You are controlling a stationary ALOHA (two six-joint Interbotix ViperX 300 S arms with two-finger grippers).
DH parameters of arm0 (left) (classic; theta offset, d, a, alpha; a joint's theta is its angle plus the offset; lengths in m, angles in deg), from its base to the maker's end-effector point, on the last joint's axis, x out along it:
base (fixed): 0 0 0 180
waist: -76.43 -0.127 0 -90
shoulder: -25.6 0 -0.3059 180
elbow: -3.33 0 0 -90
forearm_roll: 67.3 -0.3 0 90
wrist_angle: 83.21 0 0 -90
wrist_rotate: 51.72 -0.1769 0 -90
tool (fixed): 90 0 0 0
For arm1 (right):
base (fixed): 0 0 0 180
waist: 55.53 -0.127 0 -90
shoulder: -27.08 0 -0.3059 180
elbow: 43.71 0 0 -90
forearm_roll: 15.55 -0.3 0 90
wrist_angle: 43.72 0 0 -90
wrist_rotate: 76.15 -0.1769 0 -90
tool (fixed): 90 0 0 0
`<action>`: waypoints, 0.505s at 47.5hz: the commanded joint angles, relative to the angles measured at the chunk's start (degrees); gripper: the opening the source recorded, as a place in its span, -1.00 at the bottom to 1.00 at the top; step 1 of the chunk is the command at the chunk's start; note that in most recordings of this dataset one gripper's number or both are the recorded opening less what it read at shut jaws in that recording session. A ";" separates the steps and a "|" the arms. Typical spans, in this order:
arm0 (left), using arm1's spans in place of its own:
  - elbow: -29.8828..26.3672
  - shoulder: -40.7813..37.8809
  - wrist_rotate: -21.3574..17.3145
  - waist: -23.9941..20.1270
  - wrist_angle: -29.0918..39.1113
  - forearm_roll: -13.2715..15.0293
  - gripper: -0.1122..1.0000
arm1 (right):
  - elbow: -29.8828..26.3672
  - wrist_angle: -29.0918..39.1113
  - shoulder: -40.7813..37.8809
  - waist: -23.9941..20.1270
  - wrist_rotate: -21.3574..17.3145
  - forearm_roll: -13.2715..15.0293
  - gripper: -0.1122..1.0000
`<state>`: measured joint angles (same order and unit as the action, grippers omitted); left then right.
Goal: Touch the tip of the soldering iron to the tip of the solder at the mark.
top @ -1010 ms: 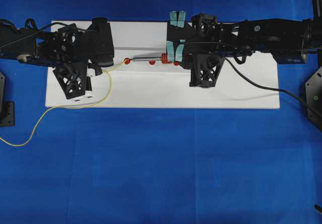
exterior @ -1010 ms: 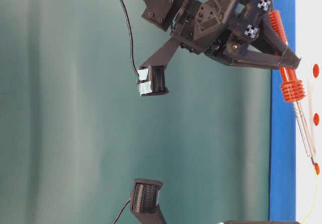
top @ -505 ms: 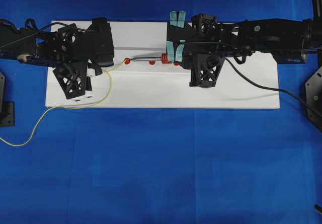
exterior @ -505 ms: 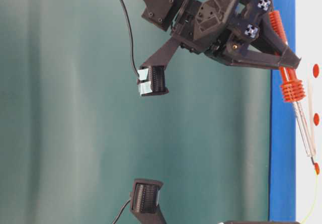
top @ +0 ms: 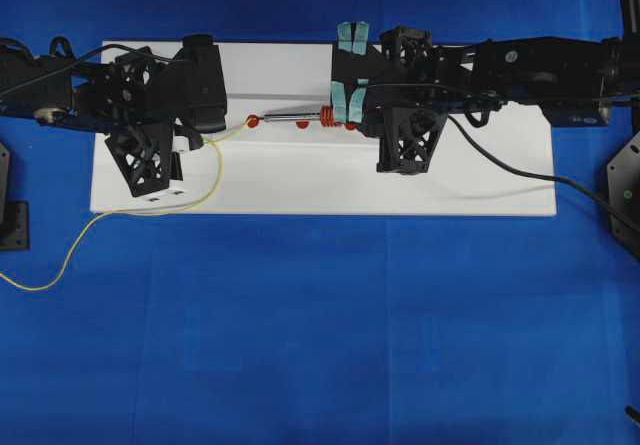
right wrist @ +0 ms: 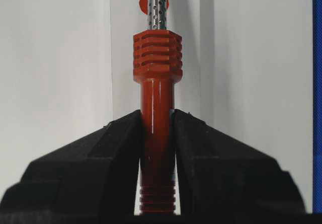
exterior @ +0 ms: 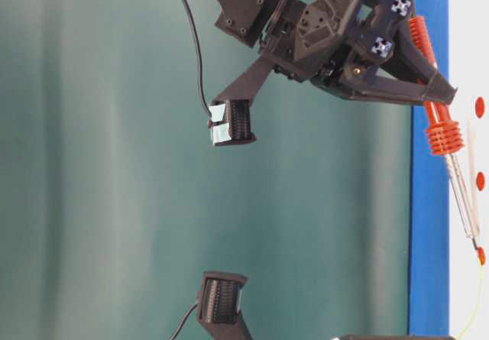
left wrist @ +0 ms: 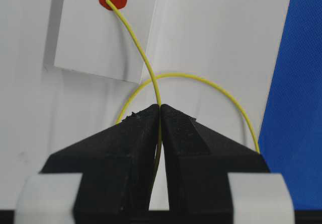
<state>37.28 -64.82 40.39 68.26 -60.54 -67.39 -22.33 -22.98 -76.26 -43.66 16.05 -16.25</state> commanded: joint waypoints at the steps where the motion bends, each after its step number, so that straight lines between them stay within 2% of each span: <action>1: -0.97 2.20 0.00 0.00 -0.18 -0.18 -0.78 | -1.05 -0.53 0.79 0.00 0.09 0.00 -0.69; 24: 3.25 14.15 0.88 1.49 3.08 -0.18 -0.78 | -1.05 -0.53 0.79 0.00 0.18 0.00 -0.69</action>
<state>40.53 -52.95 41.18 69.57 -57.29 -67.39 -22.42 -22.89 -76.26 -43.66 16.05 -16.34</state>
